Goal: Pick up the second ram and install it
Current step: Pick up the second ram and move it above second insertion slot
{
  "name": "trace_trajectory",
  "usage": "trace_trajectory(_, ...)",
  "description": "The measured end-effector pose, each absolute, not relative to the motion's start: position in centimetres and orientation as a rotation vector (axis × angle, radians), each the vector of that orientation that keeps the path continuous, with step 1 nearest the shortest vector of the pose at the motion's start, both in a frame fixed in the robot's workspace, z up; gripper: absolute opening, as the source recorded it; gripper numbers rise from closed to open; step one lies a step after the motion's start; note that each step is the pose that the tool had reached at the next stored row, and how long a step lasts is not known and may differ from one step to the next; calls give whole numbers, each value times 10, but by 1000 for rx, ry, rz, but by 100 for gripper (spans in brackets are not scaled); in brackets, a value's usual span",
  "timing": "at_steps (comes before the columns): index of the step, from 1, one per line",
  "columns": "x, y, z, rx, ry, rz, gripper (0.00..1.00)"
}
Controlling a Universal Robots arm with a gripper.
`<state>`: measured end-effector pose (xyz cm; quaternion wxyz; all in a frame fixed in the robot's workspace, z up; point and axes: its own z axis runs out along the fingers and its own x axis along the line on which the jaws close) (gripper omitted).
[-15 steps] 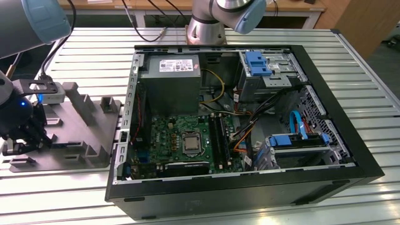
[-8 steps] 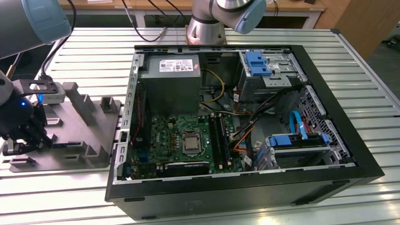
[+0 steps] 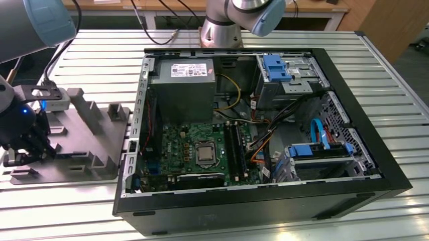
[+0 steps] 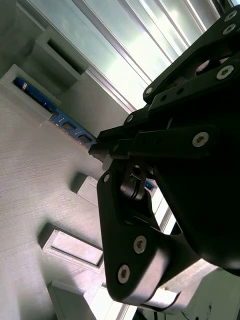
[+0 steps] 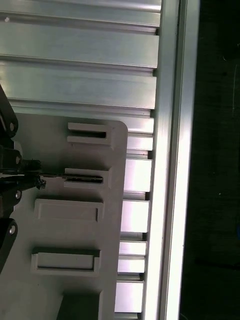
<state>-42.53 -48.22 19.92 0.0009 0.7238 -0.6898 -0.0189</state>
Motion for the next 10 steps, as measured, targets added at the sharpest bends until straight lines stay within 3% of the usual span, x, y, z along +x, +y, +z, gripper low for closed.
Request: trace_trajectory(10,-425,-482,199,2274,-2163,-59,17)
